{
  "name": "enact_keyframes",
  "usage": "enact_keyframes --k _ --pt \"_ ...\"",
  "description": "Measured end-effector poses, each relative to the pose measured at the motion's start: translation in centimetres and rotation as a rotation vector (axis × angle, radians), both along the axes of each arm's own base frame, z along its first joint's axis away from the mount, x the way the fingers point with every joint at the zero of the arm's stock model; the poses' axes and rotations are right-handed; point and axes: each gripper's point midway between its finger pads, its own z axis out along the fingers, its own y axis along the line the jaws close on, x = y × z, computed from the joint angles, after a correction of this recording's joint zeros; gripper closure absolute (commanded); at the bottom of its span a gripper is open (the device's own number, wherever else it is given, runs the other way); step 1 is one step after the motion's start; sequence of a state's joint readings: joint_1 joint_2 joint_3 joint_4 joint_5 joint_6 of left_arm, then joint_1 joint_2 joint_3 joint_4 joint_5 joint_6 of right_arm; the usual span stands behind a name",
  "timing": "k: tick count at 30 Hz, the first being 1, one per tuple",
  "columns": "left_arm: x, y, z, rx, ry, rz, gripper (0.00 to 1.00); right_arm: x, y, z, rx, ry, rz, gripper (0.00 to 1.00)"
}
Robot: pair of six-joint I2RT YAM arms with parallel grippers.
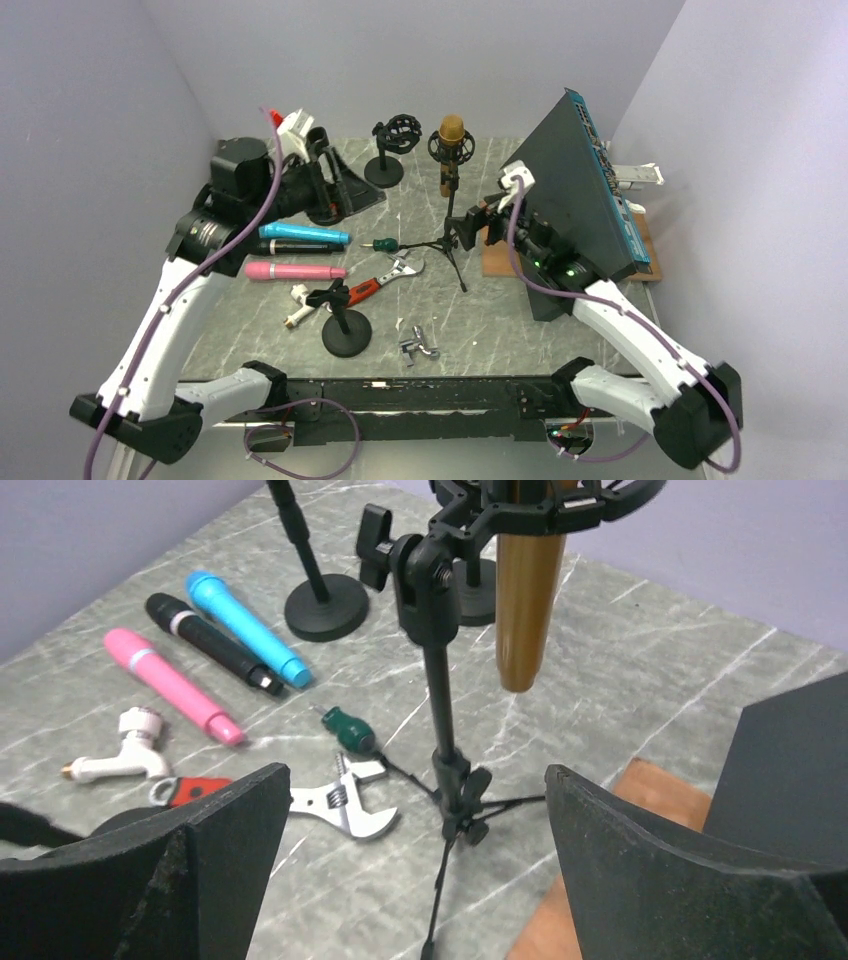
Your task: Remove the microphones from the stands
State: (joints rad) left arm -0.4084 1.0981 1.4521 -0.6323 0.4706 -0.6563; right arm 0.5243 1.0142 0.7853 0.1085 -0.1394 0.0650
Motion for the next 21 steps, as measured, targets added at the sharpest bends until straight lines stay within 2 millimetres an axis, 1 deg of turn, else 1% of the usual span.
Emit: enact_keyframes --k 4,6,9,10,12,15,17,21 --pt "2.0 -3.3 2.2 0.024 -0.072 -0.011 0.01 -3.3 -1.7 1.4 0.051 0.046 -0.014 0.00" --pt "3.2 -4.7 3.0 0.046 -0.106 0.002 0.01 -5.1 -2.5 1.8 0.086 0.085 -0.021 0.00" --pt "5.2 -6.8 3.6 0.091 -0.153 0.034 0.01 -7.5 -3.0 2.4 0.105 0.164 0.002 0.00" --pt "5.8 -7.3 3.6 0.105 -0.162 0.045 0.01 -8.1 -3.0 2.6 0.106 0.189 0.009 0.00" --pt "7.5 -8.5 3.9 0.148 -0.206 0.082 0.01 -9.1 -3.4 3.0 0.107 0.232 0.008 0.00" --pt "10.1 -10.0 3.8 0.216 -0.268 0.139 0.01 -10.2 -4.3 2.7 0.098 0.278 -0.019 0.00" --pt "11.6 -10.8 3.3 0.260 -0.301 0.175 0.01 -11.4 -5.4 2.6 0.096 0.278 -0.041 0.00" --pt "14.0 -11.7 1.8 0.316 -0.334 0.234 0.01 -13.6 -8.2 4.4 0.116 0.201 -0.102 0.00"
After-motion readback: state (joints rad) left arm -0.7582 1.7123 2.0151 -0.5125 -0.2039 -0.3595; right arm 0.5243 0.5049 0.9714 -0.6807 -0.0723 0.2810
